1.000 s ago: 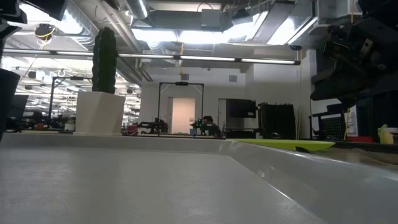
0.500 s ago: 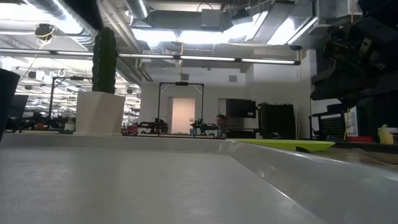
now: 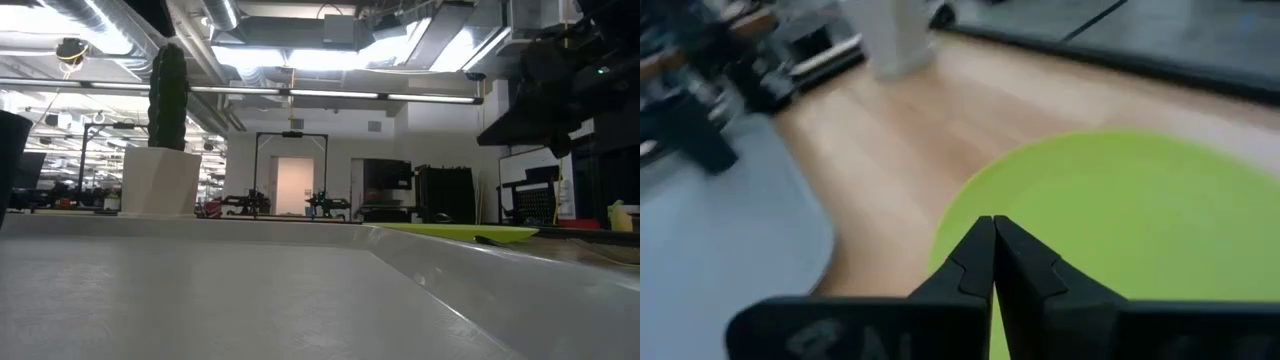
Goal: Pick and place plate/cup/fork/spoon on tray
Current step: Put the green plate on the gray serving tray to the bottom right of the black cup
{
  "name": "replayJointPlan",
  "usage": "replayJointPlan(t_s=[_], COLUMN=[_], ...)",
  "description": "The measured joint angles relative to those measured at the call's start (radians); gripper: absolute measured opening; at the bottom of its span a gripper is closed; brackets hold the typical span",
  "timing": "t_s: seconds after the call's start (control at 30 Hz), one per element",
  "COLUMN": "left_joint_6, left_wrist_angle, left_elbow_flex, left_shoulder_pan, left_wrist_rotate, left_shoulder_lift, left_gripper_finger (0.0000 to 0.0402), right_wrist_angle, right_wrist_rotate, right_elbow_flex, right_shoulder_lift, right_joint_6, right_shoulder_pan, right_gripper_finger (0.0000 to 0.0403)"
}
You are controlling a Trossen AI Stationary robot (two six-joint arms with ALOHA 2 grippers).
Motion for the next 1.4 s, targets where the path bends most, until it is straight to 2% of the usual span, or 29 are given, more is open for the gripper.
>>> replayJointPlan(t_s=[0.13, 0.23, 0.4, 0.5, 0.6, 0.67, 0.73, 0.8, 0.87, 0.97, 1.07, 1.13, 1.27, 1.33, 1.4], left_joint_6=[-0.112, -0.152, -0.117, -0.119, -0.199, -0.231, -0.226, -0.168, -0.076, 0.09, 0.238, 0.303, 0.373, 0.388, 0.397], left_wrist_angle=[-0.006, -0.004, -0.006, -0.042, -0.034, 0.018, 0.123, 0.256, 0.409, 0.639, 0.836, 0.92, 1.041, 1.065, 1.071], left_elbow_flex=[0.0, 0.0, -0.029, -0.1, -0.225, -0.323, -0.429, -0.532, -0.622, -0.732, -0.818, -0.866, -0.95, -0.988, -1.017], left_shoulder_pan=[-0.029, -0.048, -0.053, -0.048, -0.049, -0.051, -0.051, -0.051, -0.051, -0.041, -0.022, -0.01, 0.009, 0.013, 0.013], left_wrist_rotate=[0.001, 0.0, -0.119, -0.167, -0.167, -0.171, -0.194, -0.232, -0.278, -0.313, -0.273, -0.208, -0.107, -0.088, -0.082], left_shoulder_lift=[-0.015, -0.013, -0.002, -0.048, -0.151, -0.239, -0.339, -0.438, -0.527, -0.643, -0.731, -0.78, -0.866, -0.893, -0.909], left_gripper_finger=[0.0102, 0.0102, 0.0102, 0.0102, 0.0102, 0.0102, 0.0102, 0.0102, 0.0102, 0.0102, 0.0102, 0.0102, 0.0102, 0.0102, 0.0102], right_wrist_angle=[0.002, -0.001, 0.0, 0.055, 0.219, 0.386, 0.603, 0.835, 1.022, 1.149, 0.98, 0.698, -0.039, -0.31, -0.503], right_wrist_rotate=[0.014, -0.061, -0.152, -0.125, -0.004, 0.045, 0.038, -0.032, -0.148, -0.297, -0.312, -0.312, -0.356, -0.406, -0.446], right_elbow_flex=[0.0, 0.0, 0.0, 0.0, 0.0, 0.0, 0.0, 0.001, 0.019, 0.09, 0.208, 0.31, 0.525, 0.591, 0.617], right_shoulder_lift=[0.0, 0.0, 0.0, 0.003, 0.025, 0.058, 0.103, 0.16, 0.221, 0.293, 0.318, 0.32, 0.364, 0.402, 0.432], right_joint_6=[0.024, 0.034, 0.074, 0.08, 0.046, -0.068, -0.23, -0.393, -0.55, -0.772, -0.87, -0.843, -0.552, -0.419, -0.308], right_shoulder_pan=[0.0, 0.0, 0.0, 0.0, 0.0, -0.004, -0.018, -0.039, -0.067, -0.121, -0.177, -0.221, -0.298, -0.315, -0.317], right_gripper_finger=[0.0011, 0.0011, 0.0011, 0.0011, 0.0011, 0.0011, 0.0011, 0.0011, 0.0011, 0.0011, 0.0011, 0.0011, 0.0011, 0.0011, 0.0011])
